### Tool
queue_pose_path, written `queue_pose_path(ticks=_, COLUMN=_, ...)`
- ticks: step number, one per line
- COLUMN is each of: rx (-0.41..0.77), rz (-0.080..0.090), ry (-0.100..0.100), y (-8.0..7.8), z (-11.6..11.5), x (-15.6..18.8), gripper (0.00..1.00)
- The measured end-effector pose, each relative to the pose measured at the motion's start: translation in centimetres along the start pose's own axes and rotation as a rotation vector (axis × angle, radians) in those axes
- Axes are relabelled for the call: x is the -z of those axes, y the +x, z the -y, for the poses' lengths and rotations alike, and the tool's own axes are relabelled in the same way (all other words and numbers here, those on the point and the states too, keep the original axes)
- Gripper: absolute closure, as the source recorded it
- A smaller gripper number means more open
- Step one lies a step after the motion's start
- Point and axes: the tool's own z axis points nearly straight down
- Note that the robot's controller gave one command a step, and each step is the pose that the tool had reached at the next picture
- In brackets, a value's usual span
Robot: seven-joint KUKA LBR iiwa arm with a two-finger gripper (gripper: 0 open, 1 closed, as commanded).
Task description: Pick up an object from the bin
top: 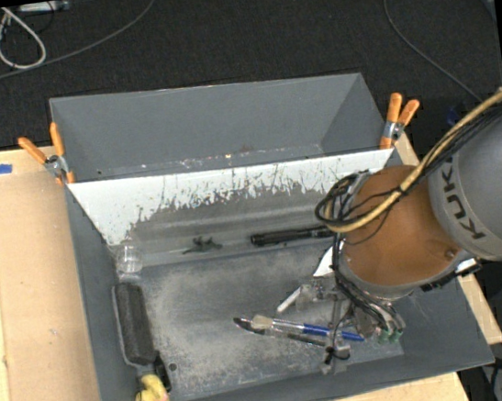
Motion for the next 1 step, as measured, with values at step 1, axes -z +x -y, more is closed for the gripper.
queue_pose_path(ticks=1, rx=0.0, rz=0.007, ry=0.0, y=-0.18, z=0.01, x=0.27, gripper=0.0)
